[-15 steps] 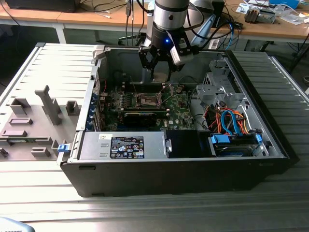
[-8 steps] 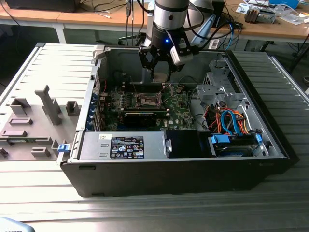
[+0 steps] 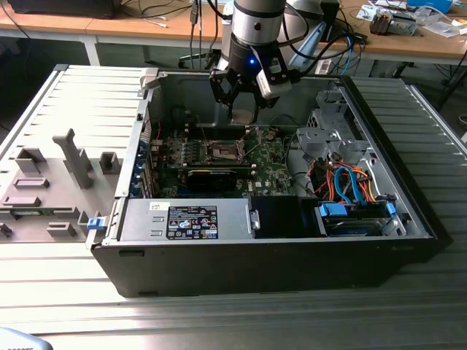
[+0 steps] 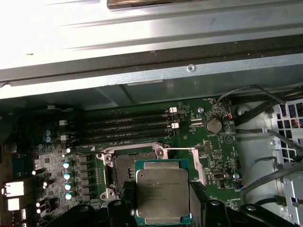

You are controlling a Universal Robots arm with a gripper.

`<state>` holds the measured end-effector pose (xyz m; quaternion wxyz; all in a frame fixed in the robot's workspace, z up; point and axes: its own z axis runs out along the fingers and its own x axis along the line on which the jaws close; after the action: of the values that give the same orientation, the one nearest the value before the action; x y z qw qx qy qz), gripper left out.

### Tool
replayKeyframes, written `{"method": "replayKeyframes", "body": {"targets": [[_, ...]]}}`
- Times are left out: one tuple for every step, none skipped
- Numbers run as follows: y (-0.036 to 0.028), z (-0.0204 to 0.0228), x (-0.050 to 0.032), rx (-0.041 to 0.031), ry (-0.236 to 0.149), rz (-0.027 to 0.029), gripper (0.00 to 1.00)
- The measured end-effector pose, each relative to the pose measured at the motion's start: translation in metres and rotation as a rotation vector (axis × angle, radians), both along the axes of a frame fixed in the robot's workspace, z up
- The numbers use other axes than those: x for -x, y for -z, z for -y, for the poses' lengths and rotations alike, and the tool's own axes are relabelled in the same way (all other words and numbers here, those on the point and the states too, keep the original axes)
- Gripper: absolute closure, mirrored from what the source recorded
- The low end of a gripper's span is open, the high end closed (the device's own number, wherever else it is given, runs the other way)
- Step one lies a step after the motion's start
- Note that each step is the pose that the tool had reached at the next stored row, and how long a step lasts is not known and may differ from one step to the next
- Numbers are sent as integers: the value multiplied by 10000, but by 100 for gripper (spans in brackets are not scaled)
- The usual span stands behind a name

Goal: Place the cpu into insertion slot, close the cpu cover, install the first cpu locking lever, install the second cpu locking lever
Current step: 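Place the cpu into insertion slot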

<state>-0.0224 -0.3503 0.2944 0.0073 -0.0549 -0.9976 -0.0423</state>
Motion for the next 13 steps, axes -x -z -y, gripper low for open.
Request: {"method": "replayKeyframes", "body": {"targets": [[0, 0, 0, 0, 13, 1, 46], [0, 0, 0, 0, 29, 0, 46], [0, 1, 0, -1, 43, 0, 46], [0, 1, 0, 0, 59, 1, 46], [0, 1, 0, 0, 73, 0, 46], [0, 2, 0, -1, 87, 0, 46], [0, 2, 0, -1, 101, 0, 46], [0, 3, 0, 0, 114, 0, 46], [0, 3, 0, -1, 128, 1, 46], [0, 4, 0, -1, 149, 0, 46], [0, 5, 0, -1, 170, 1, 46], [0, 5, 0, 0, 184, 0, 46], [0, 6, 0, 0, 198, 0, 46]]}}
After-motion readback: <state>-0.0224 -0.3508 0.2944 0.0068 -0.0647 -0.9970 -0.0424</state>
